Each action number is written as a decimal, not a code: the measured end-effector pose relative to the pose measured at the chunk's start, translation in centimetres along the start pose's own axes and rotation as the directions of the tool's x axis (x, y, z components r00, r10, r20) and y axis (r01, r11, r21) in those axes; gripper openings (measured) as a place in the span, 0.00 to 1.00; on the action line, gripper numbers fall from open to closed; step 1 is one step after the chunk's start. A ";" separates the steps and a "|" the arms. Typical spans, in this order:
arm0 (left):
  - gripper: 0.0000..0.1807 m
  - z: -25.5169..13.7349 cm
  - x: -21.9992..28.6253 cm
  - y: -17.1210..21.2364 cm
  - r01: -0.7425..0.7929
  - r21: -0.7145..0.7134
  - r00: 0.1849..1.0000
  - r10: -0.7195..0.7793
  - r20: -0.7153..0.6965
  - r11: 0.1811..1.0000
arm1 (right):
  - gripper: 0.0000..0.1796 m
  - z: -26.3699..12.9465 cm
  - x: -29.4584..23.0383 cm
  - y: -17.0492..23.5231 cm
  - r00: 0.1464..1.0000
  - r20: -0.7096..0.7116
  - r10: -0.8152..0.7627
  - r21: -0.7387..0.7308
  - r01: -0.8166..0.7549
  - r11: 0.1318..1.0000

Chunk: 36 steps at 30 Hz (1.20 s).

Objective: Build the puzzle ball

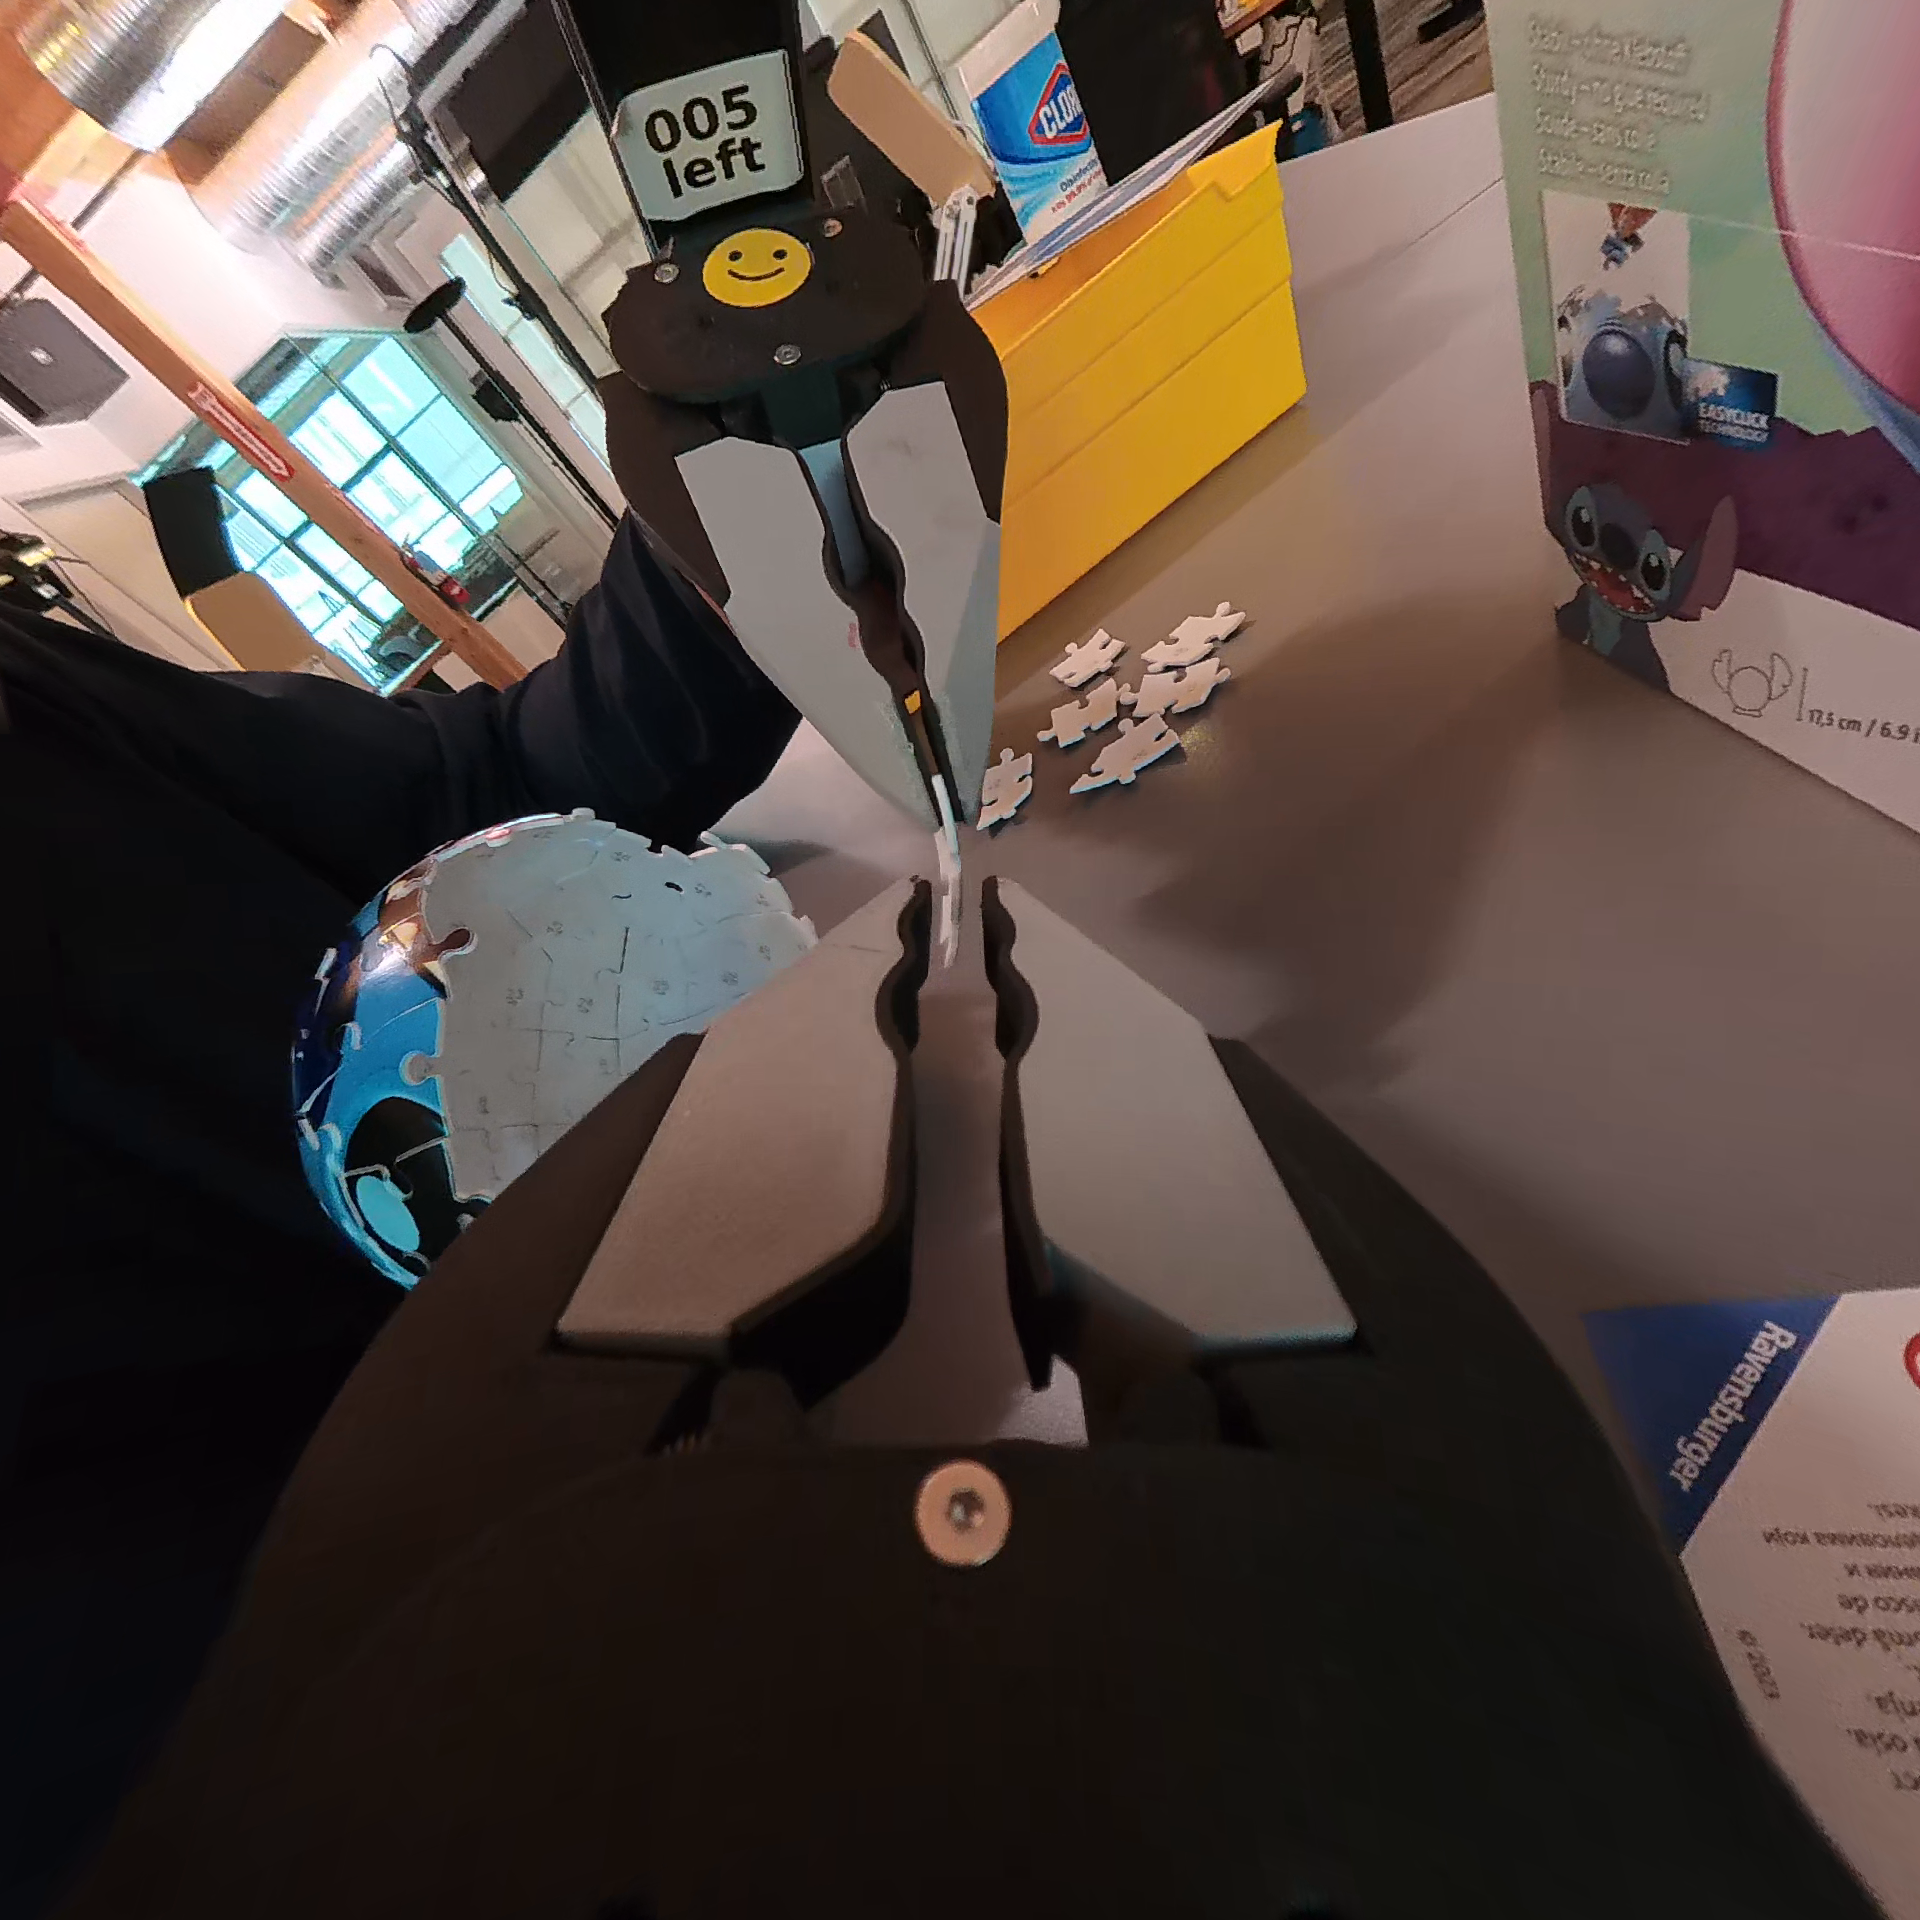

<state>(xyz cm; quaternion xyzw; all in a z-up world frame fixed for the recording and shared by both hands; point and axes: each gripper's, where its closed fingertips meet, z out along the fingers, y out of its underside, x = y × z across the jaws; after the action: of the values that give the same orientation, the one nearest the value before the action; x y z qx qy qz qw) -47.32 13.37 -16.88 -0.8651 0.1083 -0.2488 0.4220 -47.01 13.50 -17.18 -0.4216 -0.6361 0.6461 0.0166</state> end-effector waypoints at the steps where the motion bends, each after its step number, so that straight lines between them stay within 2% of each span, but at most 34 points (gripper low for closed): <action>1: 0.00 0.0 0.0 0.0 0.001 0.002 1.000 -0.001 0.002 1.000 | 0.04 0.0 -0.1 0.0 1.000 0.005 0.003 0.000 -0.003 1.000; 6: 0.00 0.3 0.6 0.0 0.003 -0.003 1.000 -0.003 -0.028 1.000 | 0.04 0.4 -0.4 0.2 1.000 0.018 0.000 -0.012 0.000 1.000; 8: 0.00 0.7 1.0 0.2 -0.003 -0.014 0.999 0.002 -0.038 1.000 | 0.01 0.5 -0.7 0.5 1.000 0.031 -0.003 -0.030 0.003 1.000; 12: 0.00 1.1 1.4 0.8 -0.004 -0.045 0.998 0.002 -0.056 0.999 | 0.00 0.8 -0.9 1.5 0.999 0.025 -0.034 -0.087 0.036 0.996; 16: 0.02 1.0 2.0 2.0 0.001 -0.117 0.995 -0.012 -0.098 0.993 | 0.00 1.1 -1.5 2.5 0.999 0.038 -0.015 -0.138 0.020 0.990; 20: 0.07 -0.7 2.0 2.2 -0.028 -0.140 0.996 0.016 -0.085 0.990 | 0.00 1.2 -2.2 3.8 0.999 0.036 -0.019 -0.194 0.025 0.981; 25: 0.08 -1.8 0.7 1.7 -0.014 -0.120 1.000 0.011 -0.027 0.993 | 0.00 1.3 -2.7 4.2 0.999 0.028 -0.020 -0.223 0.025 0.974; 36: 0.08 -0.3 1.5 3.3 -0.029 -0.197 0.997 0.015 -0.071 0.980 | 0.00 1.2 -2.7 4.8 1.000 0.012 -0.025 -0.277 0.027 0.961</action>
<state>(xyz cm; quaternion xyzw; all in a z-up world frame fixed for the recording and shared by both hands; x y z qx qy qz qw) -46.13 10.49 -18.78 -0.8924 0.1566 -0.2620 0.3324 -43.49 10.11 -19.94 -0.4086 -0.7257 0.5524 -0.0369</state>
